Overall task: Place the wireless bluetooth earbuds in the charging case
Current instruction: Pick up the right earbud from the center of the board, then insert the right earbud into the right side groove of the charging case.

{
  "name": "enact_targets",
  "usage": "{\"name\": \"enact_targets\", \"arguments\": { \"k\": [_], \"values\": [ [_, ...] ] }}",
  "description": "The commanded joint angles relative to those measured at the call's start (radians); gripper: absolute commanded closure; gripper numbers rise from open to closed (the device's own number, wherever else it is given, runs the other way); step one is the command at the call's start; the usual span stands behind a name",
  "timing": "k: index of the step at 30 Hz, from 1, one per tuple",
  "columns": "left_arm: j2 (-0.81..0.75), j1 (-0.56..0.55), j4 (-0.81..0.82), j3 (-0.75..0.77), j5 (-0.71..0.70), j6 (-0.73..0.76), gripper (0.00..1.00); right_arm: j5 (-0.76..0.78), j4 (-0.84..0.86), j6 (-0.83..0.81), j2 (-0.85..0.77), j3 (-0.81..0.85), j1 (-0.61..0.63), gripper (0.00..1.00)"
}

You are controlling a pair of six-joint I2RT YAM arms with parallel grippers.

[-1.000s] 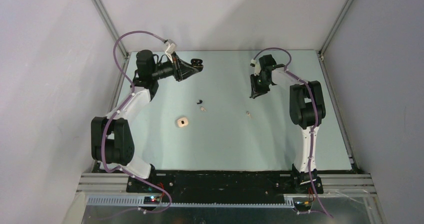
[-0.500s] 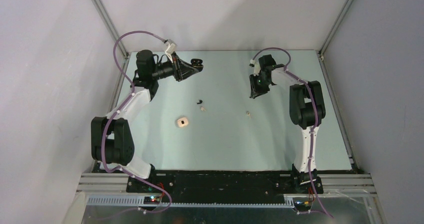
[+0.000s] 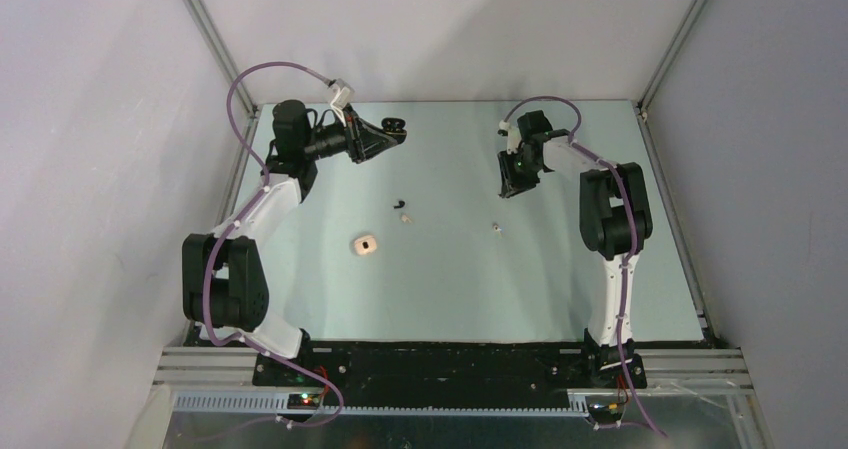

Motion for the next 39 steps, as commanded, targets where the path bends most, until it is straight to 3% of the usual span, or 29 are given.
{"name": "enact_targets", "arguments": {
  "k": [1,18,23,27,33,39],
  "values": [
    [-0.001,0.008,0.037,0.011,-0.003,-0.007,1.0,0.005,-0.023,-0.015,-0.041,-0.024,0.001,0.66],
    [0.016,0.008,0.046,0.016,-0.001,-0.01,1.0,0.03,0.015,-0.113,-0.012,-0.014,0.036,0.75],
    [0.024,0.008,0.053,0.018,-0.001,-0.012,1.0,0.049,0.037,-0.187,-0.02,-0.01,0.061,1.0],
    [0.032,0.008,0.06,0.024,0.002,-0.012,1.0,0.046,0.071,-0.259,-0.089,-0.01,0.066,1.0],
    [0.061,-0.011,0.092,0.05,-0.003,-0.021,1.0,0.023,0.263,-0.417,-0.3,-0.052,0.088,1.0],
    [0.081,-0.064,0.216,0.062,-0.109,-0.061,1.0,0.093,0.711,-0.729,-0.503,-0.191,0.185,1.0]
  ]
}}
